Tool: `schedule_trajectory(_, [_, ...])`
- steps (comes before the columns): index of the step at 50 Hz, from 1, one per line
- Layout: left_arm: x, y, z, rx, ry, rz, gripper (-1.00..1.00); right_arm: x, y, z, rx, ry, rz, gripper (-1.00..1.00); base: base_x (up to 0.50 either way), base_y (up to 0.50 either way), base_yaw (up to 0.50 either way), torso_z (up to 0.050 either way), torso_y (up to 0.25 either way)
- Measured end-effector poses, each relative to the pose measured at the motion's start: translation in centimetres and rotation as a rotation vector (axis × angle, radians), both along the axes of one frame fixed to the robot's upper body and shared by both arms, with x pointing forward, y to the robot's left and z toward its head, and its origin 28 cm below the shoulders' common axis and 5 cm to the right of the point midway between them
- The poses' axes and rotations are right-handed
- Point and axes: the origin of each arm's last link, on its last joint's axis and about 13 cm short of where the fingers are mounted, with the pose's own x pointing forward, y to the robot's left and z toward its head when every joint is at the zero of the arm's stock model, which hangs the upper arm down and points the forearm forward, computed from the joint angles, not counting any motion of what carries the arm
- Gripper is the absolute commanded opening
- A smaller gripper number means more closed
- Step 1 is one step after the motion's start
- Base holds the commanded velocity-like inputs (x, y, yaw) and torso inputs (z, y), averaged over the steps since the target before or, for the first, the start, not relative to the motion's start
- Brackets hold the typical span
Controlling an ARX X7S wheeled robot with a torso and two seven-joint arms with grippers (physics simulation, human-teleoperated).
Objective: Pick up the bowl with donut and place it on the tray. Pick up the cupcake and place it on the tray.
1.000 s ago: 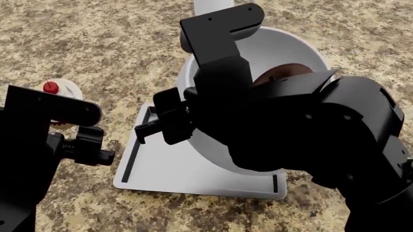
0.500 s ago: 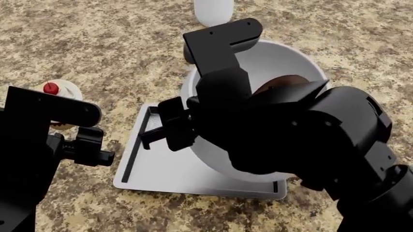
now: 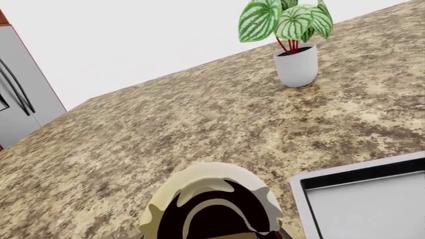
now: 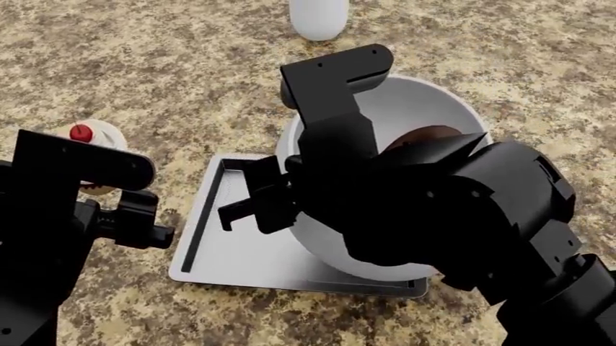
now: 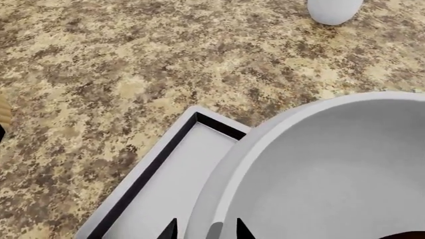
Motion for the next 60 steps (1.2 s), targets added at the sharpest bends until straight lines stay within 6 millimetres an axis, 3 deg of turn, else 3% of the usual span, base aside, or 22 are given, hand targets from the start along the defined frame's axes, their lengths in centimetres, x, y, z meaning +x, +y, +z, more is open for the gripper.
schedule_trajectory(14, [0.1, 0.0, 0.0, -0.003, 0.001, -0.002, -1.00, 0.3, 0.1, -0.3, -0.009, 0.009, -0.001, -1.00, 0.00, 0.00, 0.00, 0.001, 0.001])
schedule_trajectory(15, [0.1, 0.0, 0.0, -0.003, 0.002, -0.002, -1.00, 0.3, 0.1, -0.3, -0.010, 0.010, -0.001, 1.00, 0.00, 0.00, 0.00, 0.000, 0.000])
schedule_trajectory(39, [0.1, 0.2, -0.4, -0.008, 0.011, -0.012, -1.00, 0.2, 0.0, 0.5, -0.043, -0.026, -0.021, 1.00, 0.00, 0.00, 0.00, 0.000, 0.000])
schedule_trajectory(53, [0.2, 0.3, -0.8, -0.014, 0.017, -0.018, -1.00, -1.9, -0.2, 2.8, -0.038, -0.093, -0.016, 1.00, 0.00, 0.00, 0.00, 0.000, 0.000])
schedule_trajectory(60, [0.4, 0.3, -1.2, -0.020, 0.023, -0.023, -1.00, -4.1, -0.7, 4.7, -0.034, -0.177, -0.032, 1.00, 0.00, 0.00, 0.00, 0.000, 0.001])
